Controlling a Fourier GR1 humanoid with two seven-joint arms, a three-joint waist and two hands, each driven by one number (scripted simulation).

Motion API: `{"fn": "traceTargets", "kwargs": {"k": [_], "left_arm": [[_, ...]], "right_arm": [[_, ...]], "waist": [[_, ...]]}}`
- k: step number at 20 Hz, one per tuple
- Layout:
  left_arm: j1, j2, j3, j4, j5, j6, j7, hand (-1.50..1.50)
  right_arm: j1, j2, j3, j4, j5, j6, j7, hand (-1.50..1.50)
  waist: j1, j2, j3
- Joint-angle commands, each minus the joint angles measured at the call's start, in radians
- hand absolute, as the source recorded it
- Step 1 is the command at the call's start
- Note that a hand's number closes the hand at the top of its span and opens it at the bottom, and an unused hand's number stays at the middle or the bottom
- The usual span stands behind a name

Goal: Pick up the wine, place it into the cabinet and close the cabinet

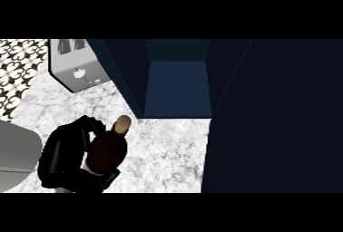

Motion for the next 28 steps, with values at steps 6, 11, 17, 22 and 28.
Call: {"fn": "traceTargets", "kwargs": {"k": [6,11,17,22,28], "left_arm": [[-0.187,-0.002,-0.208,-0.106,0.002,0.239,0.222,1.50],[-0.311,-0.002,-0.288,-0.064,-0.001,0.409,0.275,1.50],[-0.396,-0.002,-0.441,-0.047,-0.033,0.615,0.307,1.50],[-0.519,-0.002,-0.481,0.069,-0.017,0.733,0.285,1.50],[-0.603,-0.002,-0.463,0.180,-0.021,0.767,0.279,1.50]], "right_arm": [[0.040,0.006,-0.020,-0.099,-0.092,0.005,0.027,-1.50],[0.043,-0.016,-0.097,-0.073,-0.159,0.041,-0.005,-1.50],[0.086,0.003,-0.058,-0.033,-0.114,0.068,-0.062,-1.50],[-0.012,-0.025,-0.119,-0.079,-0.175,0.029,0.061,-1.50],[0.031,0.010,-0.047,-0.075,-0.115,0.046,0.021,-1.50]], "waist": [[-0.009,0.001,0.000],[-0.011,0.002,0.000],[-0.005,0.002,0.000],[-0.009,0.002,0.000],[-0.008,0.002,-0.001]]}}
